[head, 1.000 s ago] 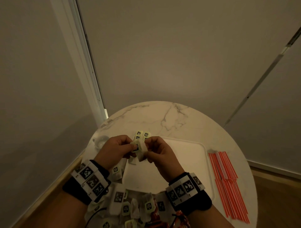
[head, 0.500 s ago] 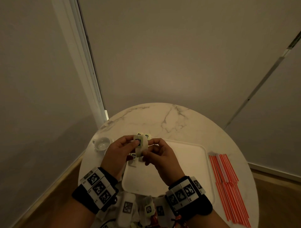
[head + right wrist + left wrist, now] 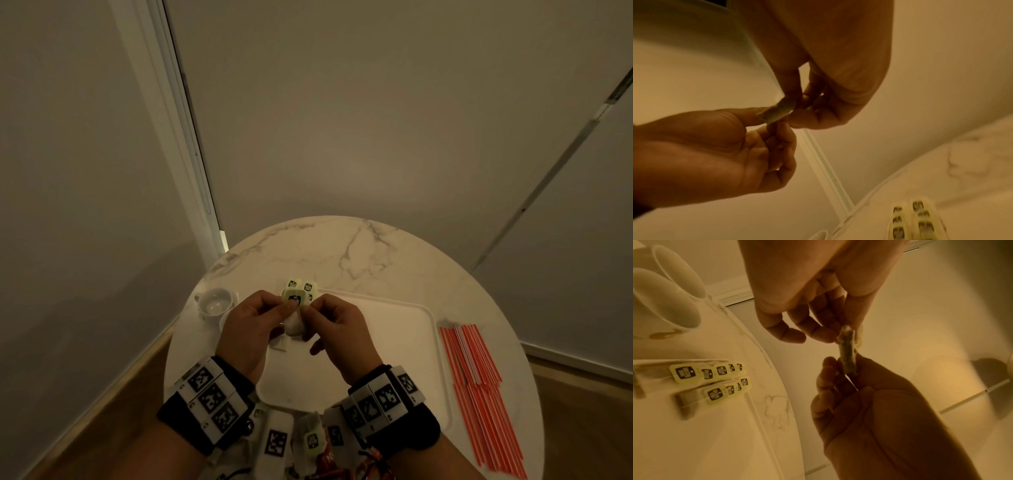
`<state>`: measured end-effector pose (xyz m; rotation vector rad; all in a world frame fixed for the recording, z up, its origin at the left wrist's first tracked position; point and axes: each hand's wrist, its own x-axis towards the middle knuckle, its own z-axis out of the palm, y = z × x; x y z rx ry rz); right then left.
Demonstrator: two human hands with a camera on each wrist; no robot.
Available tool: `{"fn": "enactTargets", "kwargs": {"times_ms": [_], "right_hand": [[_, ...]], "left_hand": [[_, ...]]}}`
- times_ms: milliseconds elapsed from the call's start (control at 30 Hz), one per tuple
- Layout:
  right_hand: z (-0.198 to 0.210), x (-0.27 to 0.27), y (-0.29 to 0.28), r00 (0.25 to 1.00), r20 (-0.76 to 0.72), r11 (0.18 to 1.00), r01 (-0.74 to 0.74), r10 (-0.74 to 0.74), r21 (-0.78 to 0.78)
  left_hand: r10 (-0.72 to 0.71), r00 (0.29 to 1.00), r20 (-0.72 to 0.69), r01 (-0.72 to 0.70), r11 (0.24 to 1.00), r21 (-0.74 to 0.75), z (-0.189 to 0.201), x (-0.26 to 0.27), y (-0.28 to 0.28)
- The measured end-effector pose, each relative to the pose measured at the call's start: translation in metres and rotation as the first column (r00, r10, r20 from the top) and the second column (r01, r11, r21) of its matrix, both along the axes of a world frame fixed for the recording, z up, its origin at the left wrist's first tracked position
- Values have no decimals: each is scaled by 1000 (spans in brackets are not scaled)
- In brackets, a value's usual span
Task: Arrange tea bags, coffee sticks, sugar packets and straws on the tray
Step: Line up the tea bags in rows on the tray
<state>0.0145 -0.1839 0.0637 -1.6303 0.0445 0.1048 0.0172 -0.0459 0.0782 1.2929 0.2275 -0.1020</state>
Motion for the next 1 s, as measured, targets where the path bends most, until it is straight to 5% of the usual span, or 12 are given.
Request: {"fn": "enactTargets", "kwargs": {"times_ms": [233,567,767,1000], "right_hand": [[2,3,-1,997,71,996,36,-31,-77],[6,-5,10,1000,-9,980,-15,17,196],[5,-3,10,1000,8,990,-31,30,134],[5,1,0,999,28,997,-38,36,63]], "left_hand": [[23,1000,-16,-23,999,-32,0,-1,2],[104,994,26,-100,988,-113,-3,-5,-4],[153,988,5,-150,974,-167,-5,-5,-7],[46,998,-53,-55,980,-189,-3,-2,-2]]}}
